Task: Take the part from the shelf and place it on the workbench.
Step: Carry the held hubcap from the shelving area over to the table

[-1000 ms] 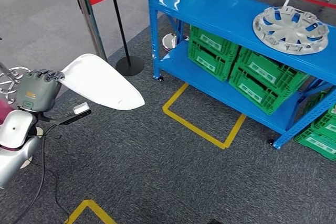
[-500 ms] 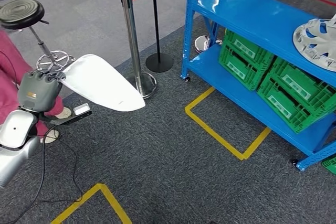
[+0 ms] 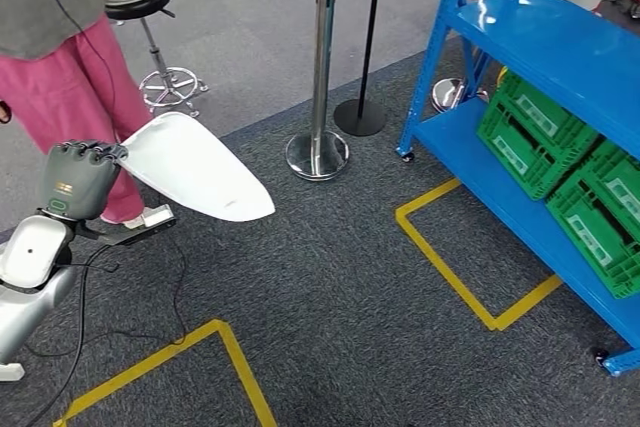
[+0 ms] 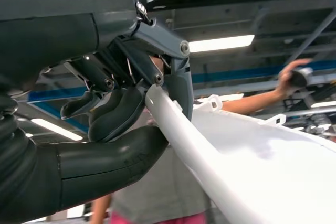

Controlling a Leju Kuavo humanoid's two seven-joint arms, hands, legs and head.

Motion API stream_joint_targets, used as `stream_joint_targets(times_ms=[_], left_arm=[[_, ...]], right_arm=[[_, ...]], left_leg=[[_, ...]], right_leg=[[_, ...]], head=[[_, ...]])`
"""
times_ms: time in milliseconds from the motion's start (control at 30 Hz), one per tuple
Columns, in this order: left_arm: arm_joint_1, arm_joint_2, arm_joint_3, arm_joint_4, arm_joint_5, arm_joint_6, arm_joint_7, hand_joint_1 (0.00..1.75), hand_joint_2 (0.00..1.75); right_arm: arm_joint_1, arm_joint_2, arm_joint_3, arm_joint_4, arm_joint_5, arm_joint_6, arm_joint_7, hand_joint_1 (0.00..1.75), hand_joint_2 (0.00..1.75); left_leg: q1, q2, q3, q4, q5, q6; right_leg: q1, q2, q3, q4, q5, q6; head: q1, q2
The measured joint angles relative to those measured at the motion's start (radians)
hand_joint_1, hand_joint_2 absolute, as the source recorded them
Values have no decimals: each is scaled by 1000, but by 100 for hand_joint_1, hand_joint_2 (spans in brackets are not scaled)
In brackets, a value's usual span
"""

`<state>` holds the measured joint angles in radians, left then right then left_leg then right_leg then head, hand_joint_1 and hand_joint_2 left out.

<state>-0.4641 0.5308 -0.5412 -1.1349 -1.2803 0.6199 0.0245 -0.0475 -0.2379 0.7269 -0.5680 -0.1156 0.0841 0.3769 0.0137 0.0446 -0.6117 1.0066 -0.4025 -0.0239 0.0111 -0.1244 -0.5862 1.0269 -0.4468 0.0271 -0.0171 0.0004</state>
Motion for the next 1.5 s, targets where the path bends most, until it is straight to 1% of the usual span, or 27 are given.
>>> stream_joint_targets(times_ms=[67,133,200,233,300,367,433,500,533,567,633,700,733,800,867,933,1000,1033,1100,1167,1233,1267,1300,1367,1400,1467,1500], left_arm=[[-1,4,0,0,0,0,0,175,175],[-3,4,0,0,0,0,1,175,175],[1,4,-1,0,-1,1,2,175,175],[4,7,-1,0,-2,1,2,175,175],[8,14,-1,0,-7,6,4,175,175],[10,21,0,0,-13,17,9,175,175],[16,25,2,0,-14,25,15,175,175],[25,36,4,1,-12,27,15,175,175],[27,44,4,1,-10,26,11,175,175],[25,50,4,3,-8,25,5,175,175],[12,58,3,7,0,20,-9,175,175],[1,61,1,14,6,16,-18,175,175],[0,62,1,17,8,14,-20,175,175],[-2,65,0,24,9,13,-21,175,175],[-8,66,-1,29,12,13,-24,175,175],[-14,69,-3,35,19,14,-29,175,175],[-17,79,-3,44,36,14,-34,175,175],[-17,88,-2,48,46,14,-36,175,175],[-24,113,4,56,63,14,-37,175,175],[-29,136,10,61,84,14,-38,175,175],[-30,148,18,63,122,3,-47,175,175],[-30,151,23,63,145,-7,-53,175,175],[-29,152,29,63,166,-19,-59,175,175],[-29,152,43,60,198,-42,-63,175,175],[-29,150,48,57,214,-54,-63,175,175],[-27,144,59,55,245,-74,-65,175,175],[-25,142,65,55,257,-82,-66,175,175]], right_arm=[[1,0,0,0,0,0,0,0,0],[4,0,1,0,0,0,-1,0,0],[6,0,1,0,-1,0,0,0,0],[7,0,2,0,-1,-1,1,0,0],[6,0,2,0,-4,-7,2,0,0],[3,-1,3,1,-8,-17,1,0,0],[0,-3,2,4,-14,-27,-2,0,0],[-4,-4,0,6,-19,-35,-3,0,0],[-5,-4,-2,6,-23,-38,-1,0,0],[-6,-4,-4,6,-29,-39,1,0,0],[-5,-4,-11,7,-44,-39,2,0,0],[-4,-5,-22,8,-57,-35,7,0,0],[-5,-5,-26,8,-61,-33,10,0,0],[-8,-4,-29,8,-64,-30,12,0,0],[-11,-7,-33,9,-67,-28,12,0,0],[-18,-9,-41,10,-74,-27,12,0,0],[-30,0,-49,13,-83,-28,12,0,0],[-37,8,-52,14,-86,-32,12,0,0],[-54,30,-59,19,-92,-46,13,0,0],[-68,57,-66,25,-97,-62,12,0,0],[-76,82,-74,31,-99,-73,11,0,0],[-79,90,-77,34,-100,-75,12,0,0],[-82,98,-81,36,-101,-76,12,0,0],[-89,106,-91,40,-102,-74,13,0,0],[-92,109,-96,42,-102,-71,13,0,0],[-98,113,-105,45,-104,-67,14,0,0],[-102,116,-109,45,-104,-65,17,0,0]], left_leg=[[2,-24,-4,-1,5,13],[1,-47,-6,-1,8,23],[-3,-74,-10,-1,10,28],[-5,-88,-11,-1,11,29],[-6,-118,-11,-1,12,30],[-3,-145,-13,0,14,27],[3,-171,-22,0,21,17],[11,-195,-31,-5,29,3],[11,-186,-35,-3,27,-1],[9,-163,-45,13,14,-4],[3,-97,-92,105,-39,-9],[7,-66,-150,222,-82,-18],[11,-61,-163,248,-82,-24],[23,-47,-135,193,-30,-40],[30,-4,-78,75,23,-60],[30,19,-55,23,28,-51],[29,-3,-59,28,20,-27],[28,-13,-60,29,19,-19],[25,-32,-60,29,20,-7],[19,-52,-60,29,21,2],[13,-77,-61,29,21,9],[12,-91,-61,29,21,12],[12,-107,-60,29,22,14],[15,-137,-61,28,25,16],[17,-152,-62,28,26,15],[23,-180,-67,25,33,7],[26,-193,-69,20,38,-1]], right_leg=[[-6,39,-17,40,-31,8],[-9,98,-68,157,-94,12],[-9,120,-126,275,-136,8],[-7,124,-136,291,-132,4],[-3,139,-101,210,-71,-8],[-2,191,-37,76,-10,-21],[-1,222,-3,11,3,-25],[2,203,7,-7,4,-26],[2,190,12,-19,10,-28],[1,176,18,-32,16,-30],[0,144,27,-49,24,-32],[-2,112,27,-50,22,-31],[-4,97,28,-48,20,-28],[-13,68,30,-40,10,-17],[-17,43,29,-20,-7,2],[-11,27,21,1,-26,17],[-8,15,23,9,-38,27],[-8,24,27,15,-47,32],[-11,68,8,79,-89,31],[-8,111,-59,221,-155,20],[2,121,-124,325,-179,6],[9,125,-133,323,-162,-2],[16,132,-123,279,-127,-10],[27,175,-67,132,-44,-31],[29,198,-41,67,-18,-38],[32,220,-12,10,-2,-44],[32,210,-6,1,1,-42]], head=[[1,0],[3,0],[4,0],[4,0],[4,0],[4,0],[4,0],[4,0],[3,0],[2,0],[1,0],[0,0],[0,0],[0,0],[-2,0],[-1,0],[6,0],[8,0],[9,0],[10,0],[9,0],[9,0],[9,0],[9,0],[9,0],[9,0],[10,0]])
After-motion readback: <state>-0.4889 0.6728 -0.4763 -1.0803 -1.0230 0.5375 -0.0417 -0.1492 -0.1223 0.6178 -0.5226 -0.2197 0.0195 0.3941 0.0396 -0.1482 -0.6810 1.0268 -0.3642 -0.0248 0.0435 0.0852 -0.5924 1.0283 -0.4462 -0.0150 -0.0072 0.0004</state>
